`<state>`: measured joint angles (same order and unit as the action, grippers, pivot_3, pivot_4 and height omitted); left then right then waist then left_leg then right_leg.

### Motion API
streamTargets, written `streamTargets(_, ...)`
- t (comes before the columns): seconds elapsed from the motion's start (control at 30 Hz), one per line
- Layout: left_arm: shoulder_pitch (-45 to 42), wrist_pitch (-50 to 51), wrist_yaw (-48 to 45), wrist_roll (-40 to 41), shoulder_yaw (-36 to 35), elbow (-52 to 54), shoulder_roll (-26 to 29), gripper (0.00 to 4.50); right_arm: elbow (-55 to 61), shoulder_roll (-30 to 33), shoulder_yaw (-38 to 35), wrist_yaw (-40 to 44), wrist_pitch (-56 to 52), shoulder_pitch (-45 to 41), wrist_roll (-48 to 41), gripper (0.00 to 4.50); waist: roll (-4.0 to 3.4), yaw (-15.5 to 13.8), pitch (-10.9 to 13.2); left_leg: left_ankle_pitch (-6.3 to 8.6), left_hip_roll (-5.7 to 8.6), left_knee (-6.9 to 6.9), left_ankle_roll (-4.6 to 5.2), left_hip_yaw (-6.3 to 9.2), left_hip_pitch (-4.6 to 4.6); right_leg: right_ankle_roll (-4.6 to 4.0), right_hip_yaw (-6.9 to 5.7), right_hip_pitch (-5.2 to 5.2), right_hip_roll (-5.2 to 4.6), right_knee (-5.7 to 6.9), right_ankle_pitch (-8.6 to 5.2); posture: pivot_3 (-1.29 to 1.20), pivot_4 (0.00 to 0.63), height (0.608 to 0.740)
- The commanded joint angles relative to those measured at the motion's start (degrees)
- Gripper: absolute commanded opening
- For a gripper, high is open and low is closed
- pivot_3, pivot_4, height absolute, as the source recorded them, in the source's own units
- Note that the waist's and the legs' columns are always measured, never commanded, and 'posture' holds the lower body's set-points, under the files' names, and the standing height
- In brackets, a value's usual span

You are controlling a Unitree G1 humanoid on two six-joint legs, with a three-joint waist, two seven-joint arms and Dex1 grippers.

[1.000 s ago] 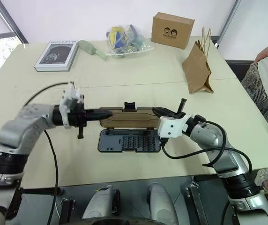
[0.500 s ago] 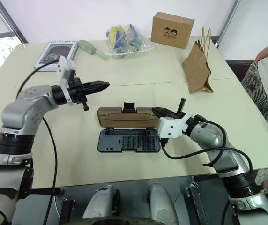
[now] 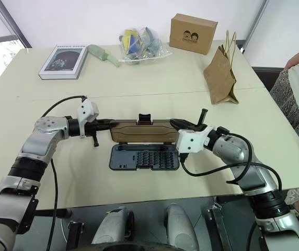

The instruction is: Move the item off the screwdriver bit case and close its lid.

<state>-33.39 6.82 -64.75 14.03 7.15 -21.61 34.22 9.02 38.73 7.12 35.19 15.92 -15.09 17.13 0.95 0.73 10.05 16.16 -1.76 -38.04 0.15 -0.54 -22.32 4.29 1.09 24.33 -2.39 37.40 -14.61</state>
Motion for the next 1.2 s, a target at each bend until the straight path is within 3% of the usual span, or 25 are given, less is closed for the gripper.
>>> streamTargets(0.03,-0.3,-1.2,-1.8,0.5,-1.5,1.6,0.8,0.0,0.7,0.1,-0.4,-0.2,1.1,-1.1,-0.8,0.02,0.0,0.0,0.0,0.0,0.0,0.0,0.0,0.0,0.0,0.0,0.0,0.0,0.0,0.0,0.0,0.0,0.15,0.74)
streamTargets(0.6,-1.2,-1.9,-2.0,0.1,-1.9,-0.1,-0.4,0.0,1.3,1.5,-0.6,4.2,-2.3,-1.2,-3.6,0.02,0.0,0.0,0.0,0.0,0.0,0.0,0.0,0.01,0.0,0.0,0.0,0.0,-0.01,0.01,0.0,0.0,0.15,0.74)
streamTargets(0.7,-1.3,-2.2,-1.7,0.1,-2.0,-0.4,-0.5,0.0,1.2,1.7,-0.6,4.5,-2.9,-1.3,-3.5,0.93,0.0,-0.1,0.0,0.0,0.0,0.0,0.0,0.01,0.0,0.01,-0.01,0.0,-0.01,0.01,0.0,0.0,0.15,0.74)
streamTargets(0.93,-1.3,-2.8,-1.6,0.2,-2.0,-0.8,-0.5,0.0,4.5,6.0,-1.9,11.7,-8.9,-0.9,-7.0,4.38,0.0,-0.1,0.0,0.0,0.01,-0.01,0.0,0.01,-0.01,0.01,-0.01,0.0,-0.02,0.01,0.0,0.0,0.15,0.74)
streamTargets(1.2,-1.5,-3.4,-2.3,0.5,-2.4,0.0,-0.1,0.0,17.8,13.3,-21.1,21.4,-43.0,0.3,-32.8,4.38,-0.02,-0.2,0.0,0.0,0.0,-0.02,0.0,0.06,-0.02,0.01,-0.05,0.0,-0.04,0.03,0.01,0.0,0.15,0.74)
